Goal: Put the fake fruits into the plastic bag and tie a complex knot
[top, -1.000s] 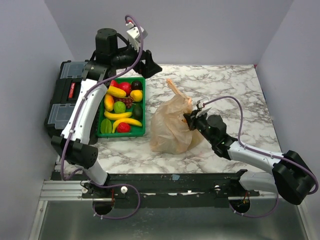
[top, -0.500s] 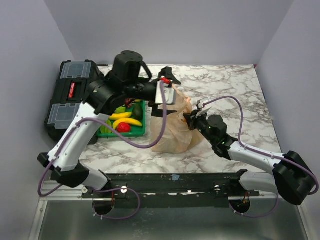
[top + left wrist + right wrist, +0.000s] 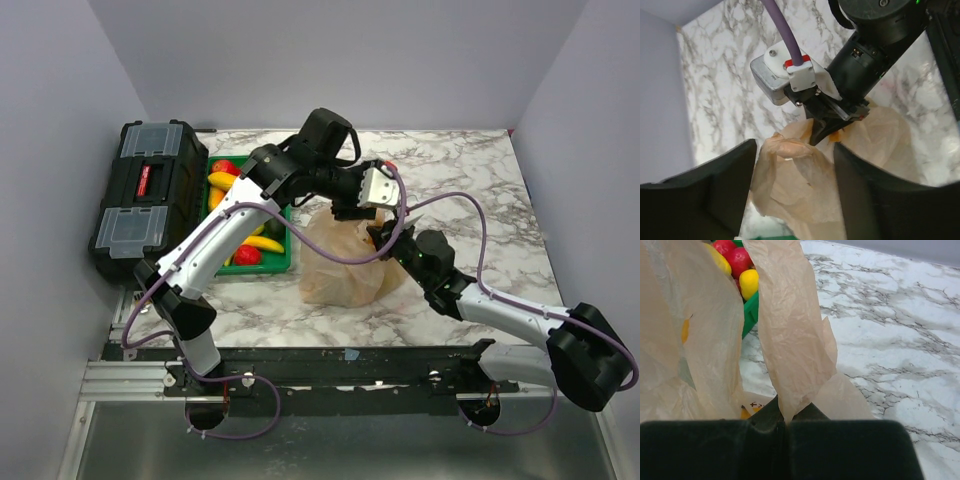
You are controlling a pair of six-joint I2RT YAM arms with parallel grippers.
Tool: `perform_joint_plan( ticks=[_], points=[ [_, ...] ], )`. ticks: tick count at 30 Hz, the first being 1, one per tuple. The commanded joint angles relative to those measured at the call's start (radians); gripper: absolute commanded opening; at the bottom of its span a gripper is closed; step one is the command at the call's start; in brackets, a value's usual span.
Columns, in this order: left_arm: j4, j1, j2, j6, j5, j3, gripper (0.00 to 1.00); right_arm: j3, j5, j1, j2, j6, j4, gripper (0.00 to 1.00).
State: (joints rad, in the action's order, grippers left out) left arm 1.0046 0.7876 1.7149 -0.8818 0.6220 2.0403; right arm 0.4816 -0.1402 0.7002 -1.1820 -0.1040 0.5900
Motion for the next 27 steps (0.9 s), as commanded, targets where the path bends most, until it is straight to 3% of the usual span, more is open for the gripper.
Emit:
perform_joint_plan(
  ticks=[1, 3, 4, 7, 10, 16, 23, 27],
  points=[
    [0.055, -0.008, 0.005, -0.015, 0.031, 0.073, 0.32, 0.0, -0.014, -0.003, 0.027, 0.012, 0.038, 0.01],
    [0.058, -0.024, 0.017, 0.022, 0.038, 0.132, 0.05, 0.006, -0.018, -0.018, 0.026, 0.023, 0.052, 0.01],
    [0.057, -0.038, 0.023, 0.051, 0.047, 0.17, 0.01, 0.014, -0.022, -0.034, 0.022, 0.025, 0.058, 0.01],
    [0.046, -0.086, 0.019, 0.181, 0.115, 0.314, 0.0, 0.074, -0.02, -0.097, -0.001, 0.038, 0.069, 0.01],
    [0.031, -0.114, -0.03, 0.248, 0.186, 0.3, 0.0, 0.14, -0.004, -0.149, -0.031, 0.059, 0.081, 0.01],
    [-0.079, -0.122, -0.182, 0.361, 0.253, -0.086, 0.0, 0.112, 0.087, -0.157, -0.092, 0.07, 0.122, 0.01],
    [-0.334, -0.134, -0.254, 0.585, 0.24, -0.414, 0.0, 0.041, 0.128, -0.163, -0.163, 0.116, 0.163, 0.01],
    [-0.428, -0.134, -0.275, 0.684, 0.203, -0.463, 0.0, 0.11, 0.125, -0.184, -0.134, 0.127, 0.094, 0.22]
  ],
)
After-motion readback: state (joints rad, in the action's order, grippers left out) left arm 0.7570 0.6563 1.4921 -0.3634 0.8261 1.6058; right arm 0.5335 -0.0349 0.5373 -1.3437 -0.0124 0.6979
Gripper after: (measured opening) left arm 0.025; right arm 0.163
